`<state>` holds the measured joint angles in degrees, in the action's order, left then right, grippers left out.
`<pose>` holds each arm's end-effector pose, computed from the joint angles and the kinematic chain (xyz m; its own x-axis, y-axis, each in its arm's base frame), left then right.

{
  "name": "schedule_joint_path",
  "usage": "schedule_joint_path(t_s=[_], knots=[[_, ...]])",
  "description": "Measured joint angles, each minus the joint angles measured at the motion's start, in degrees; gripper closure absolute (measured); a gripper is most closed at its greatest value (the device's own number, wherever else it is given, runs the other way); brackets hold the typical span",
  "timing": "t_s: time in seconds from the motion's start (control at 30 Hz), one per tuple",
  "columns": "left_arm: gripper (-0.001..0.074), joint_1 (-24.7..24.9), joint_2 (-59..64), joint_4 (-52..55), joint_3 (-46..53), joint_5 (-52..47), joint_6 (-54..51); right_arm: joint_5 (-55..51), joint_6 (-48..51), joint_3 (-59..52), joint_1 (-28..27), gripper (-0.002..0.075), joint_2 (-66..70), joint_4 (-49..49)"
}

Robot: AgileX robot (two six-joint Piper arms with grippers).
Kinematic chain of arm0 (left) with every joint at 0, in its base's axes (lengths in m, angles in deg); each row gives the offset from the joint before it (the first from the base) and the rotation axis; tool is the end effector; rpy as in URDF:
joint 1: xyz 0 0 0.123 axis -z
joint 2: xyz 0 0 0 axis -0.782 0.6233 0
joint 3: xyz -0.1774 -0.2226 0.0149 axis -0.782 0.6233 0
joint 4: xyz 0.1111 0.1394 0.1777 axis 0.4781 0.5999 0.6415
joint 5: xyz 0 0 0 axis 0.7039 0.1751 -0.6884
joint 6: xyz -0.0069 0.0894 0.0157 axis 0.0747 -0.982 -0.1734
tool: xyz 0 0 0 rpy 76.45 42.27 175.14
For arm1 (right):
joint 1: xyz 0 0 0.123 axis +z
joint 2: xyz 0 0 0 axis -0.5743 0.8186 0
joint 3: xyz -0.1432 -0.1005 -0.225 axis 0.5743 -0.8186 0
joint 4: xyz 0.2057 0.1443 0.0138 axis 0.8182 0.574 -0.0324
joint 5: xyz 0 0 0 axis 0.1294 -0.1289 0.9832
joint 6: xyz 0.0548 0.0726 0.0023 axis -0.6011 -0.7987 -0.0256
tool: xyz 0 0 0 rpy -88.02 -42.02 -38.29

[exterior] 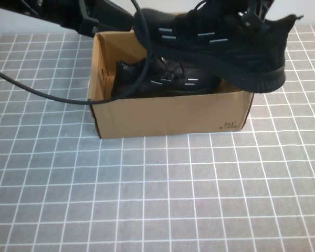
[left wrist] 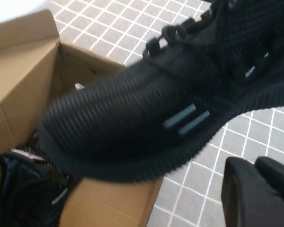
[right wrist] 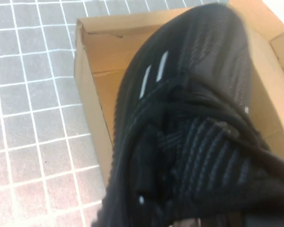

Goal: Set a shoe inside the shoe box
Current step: Hand over the shoe

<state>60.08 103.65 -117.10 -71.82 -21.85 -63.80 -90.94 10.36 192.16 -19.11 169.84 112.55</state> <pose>0.3500 -0.1226 0.4066 -0.1898 0.4727 -0.8605 0.9360 0.3518 -0.0132 0.3818 0.1581 0.4246 -0.0071 -0.7018 -0.7124 -0.9184 0.2864 -0.2730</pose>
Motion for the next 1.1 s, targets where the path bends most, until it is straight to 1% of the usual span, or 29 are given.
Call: schedule_joint_path(t_s=[0.1,0.2,0.27,0.33,0.4,0.53,0.8,1.1], knots=[[0.0652,0.3,0.0,-0.2,-0.1,-0.1,-1.6,0.0,0.2,0.0,1.1,0.0726,0.0,0.0],[0.0535,1.4,0.0,-0.1,-0.1,-0.1,-3.9,0.0,0.8,0.0,3.7,0.0726,0.0,-1.3],[0.0429,2.4,0.0,-0.1,-0.1,-0.1,-6.0,0.0,1.5,0.0,5.7,0.0726,0.0,-3.1],[0.0348,3.0,0.0,-0.1,-0.1,-0.2,-7.4,0.0,2.3,-0.3,7.6,0.0726,-0.1,-5.0],[0.0304,3.6,0.0,-0.1,-0.1,-0.2,-8.2,-0.1,3.1,-1.0,8.6,0.0726,-0.3,-5.9],[0.0274,3.8,0.1,-0.1,-0.1,-0.2,-11.1,-0.1,6.4,-3.7,9.0,0.0726,-1.7,-5.7],[0.0270,4.1,3.8,-3.0,-0.1,-0.3,-18.0,-0.2,9.1,-5.0,9.0,0.0726,-2.7,-4.9],[0.0268,7.7,7.2,-2.2,-0.1,0.0,-19.9,-0.6,9.8,-5.1,9.0,0.0726,-2.8,-5.0]])
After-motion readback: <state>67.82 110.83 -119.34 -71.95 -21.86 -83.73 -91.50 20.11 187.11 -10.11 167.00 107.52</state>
